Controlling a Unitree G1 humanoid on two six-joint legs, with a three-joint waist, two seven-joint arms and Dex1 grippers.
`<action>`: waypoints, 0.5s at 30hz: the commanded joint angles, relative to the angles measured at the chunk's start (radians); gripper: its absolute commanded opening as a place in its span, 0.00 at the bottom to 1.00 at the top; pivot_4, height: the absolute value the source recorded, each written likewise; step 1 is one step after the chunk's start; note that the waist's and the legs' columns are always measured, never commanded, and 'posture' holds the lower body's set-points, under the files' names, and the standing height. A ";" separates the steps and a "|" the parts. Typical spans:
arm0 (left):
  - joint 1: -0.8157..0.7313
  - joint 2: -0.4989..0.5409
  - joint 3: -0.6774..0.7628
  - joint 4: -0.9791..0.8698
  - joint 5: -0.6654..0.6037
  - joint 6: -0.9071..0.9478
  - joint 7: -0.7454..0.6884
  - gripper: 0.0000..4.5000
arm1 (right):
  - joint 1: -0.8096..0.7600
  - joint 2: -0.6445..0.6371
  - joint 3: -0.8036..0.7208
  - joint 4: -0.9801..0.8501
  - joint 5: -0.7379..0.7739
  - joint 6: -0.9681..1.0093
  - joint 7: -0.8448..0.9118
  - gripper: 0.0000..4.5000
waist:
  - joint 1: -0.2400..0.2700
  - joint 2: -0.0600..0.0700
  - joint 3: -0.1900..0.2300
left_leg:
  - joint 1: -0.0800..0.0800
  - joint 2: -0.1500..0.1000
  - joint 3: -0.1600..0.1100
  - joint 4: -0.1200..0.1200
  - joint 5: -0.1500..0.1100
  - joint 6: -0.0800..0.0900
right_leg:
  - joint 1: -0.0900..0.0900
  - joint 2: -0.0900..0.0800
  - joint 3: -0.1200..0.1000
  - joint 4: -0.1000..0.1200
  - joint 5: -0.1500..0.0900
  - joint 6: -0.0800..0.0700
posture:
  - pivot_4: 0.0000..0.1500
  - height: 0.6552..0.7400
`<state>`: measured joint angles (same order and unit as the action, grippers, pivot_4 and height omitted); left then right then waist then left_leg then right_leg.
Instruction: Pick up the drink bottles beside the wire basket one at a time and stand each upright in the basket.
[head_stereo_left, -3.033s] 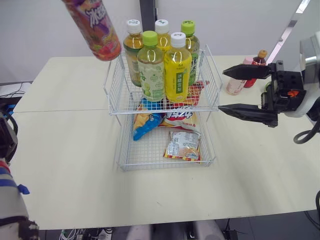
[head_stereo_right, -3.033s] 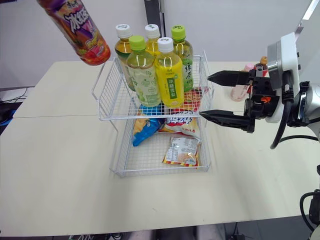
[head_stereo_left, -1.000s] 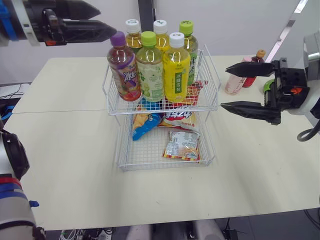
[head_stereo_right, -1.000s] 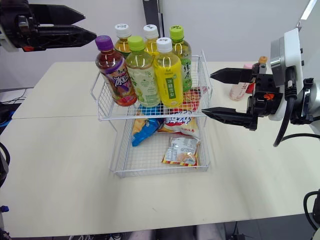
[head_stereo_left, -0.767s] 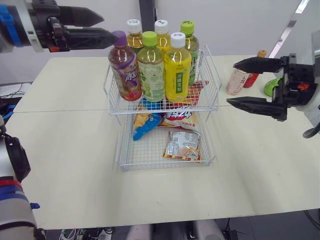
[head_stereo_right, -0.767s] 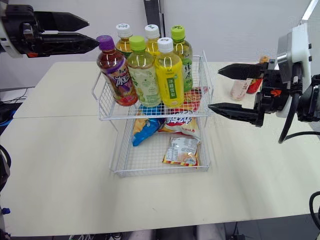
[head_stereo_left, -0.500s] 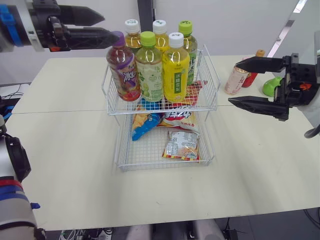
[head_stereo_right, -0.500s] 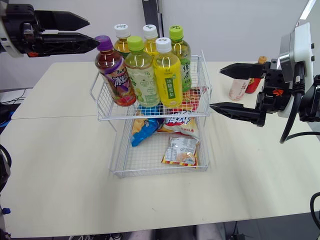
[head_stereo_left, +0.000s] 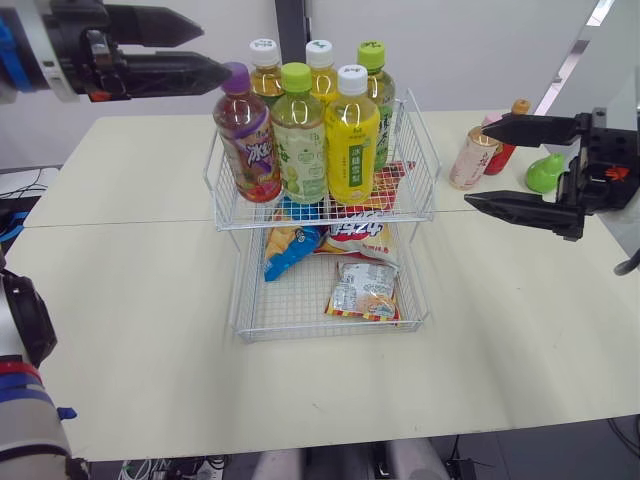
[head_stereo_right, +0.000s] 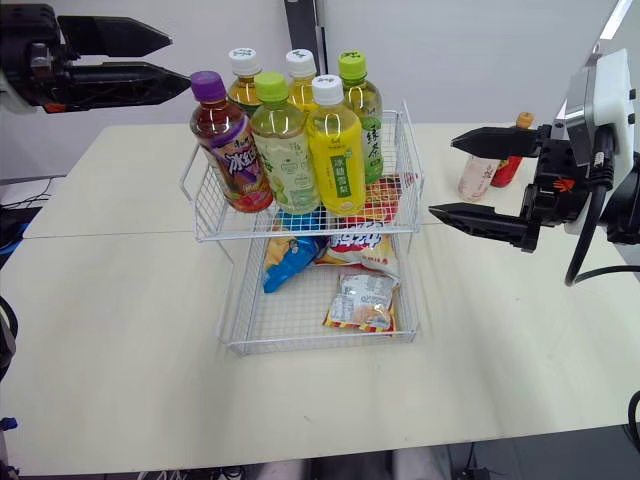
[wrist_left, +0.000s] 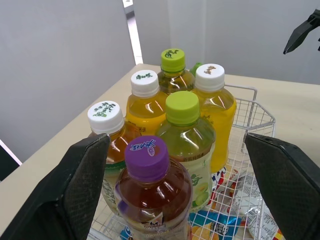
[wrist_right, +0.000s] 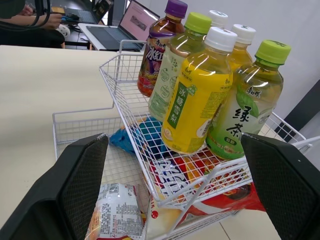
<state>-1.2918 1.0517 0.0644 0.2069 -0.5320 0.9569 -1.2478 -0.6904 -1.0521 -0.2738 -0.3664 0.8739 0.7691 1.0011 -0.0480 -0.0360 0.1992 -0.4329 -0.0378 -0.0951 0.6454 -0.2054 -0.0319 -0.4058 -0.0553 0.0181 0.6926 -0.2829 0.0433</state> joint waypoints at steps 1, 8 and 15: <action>-0.021 0.041 0.108 0.007 -0.019 0.004 0.060 0.99 | -0.006 -0.020 -0.050 -0.013 -0.006 -0.023 -0.008 1.00 | -0.002 0.000 0.000 | 0.000 0.000 0.000 0.000 0.000 0.000 | 0.000 0.000 0.000 0.000 0.000 0.000 | 1.00 1.00; 0.152 0.185 0.201 0.060 0.079 -0.132 0.141 0.99 | 0.004 -0.028 -0.076 0.033 -0.036 -0.031 -0.022 1.00 | -0.007 0.001 0.000 | 0.002 0.001 0.001 -0.001 0.000 0.000 | -0.001 0.000 0.001 0.002 0.000 0.000 | 1.00 1.00; 0.468 0.227 0.363 0.133 0.154 -0.305 0.208 0.99 | 0.049 -0.051 -0.082 0.126 -0.127 -0.146 0.071 1.00 | 0.001 0.001 0.000 | 0.002 0.001 0.004 0.000 0.000 0.000 | 0.000 0.000 0.001 0.003 0.000 -0.001 | 1.00 1.00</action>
<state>-0.8594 1.2577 0.3652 0.3385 -0.3925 0.6837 -1.0529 -0.6517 -1.0792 -0.3219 -0.2497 0.7660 0.6645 1.0413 -0.0468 -0.0350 0.1988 -0.4307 -0.0370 -0.0903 0.6448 -0.2054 -0.0319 -0.4059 -0.0559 0.0192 0.6945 -0.2831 0.0427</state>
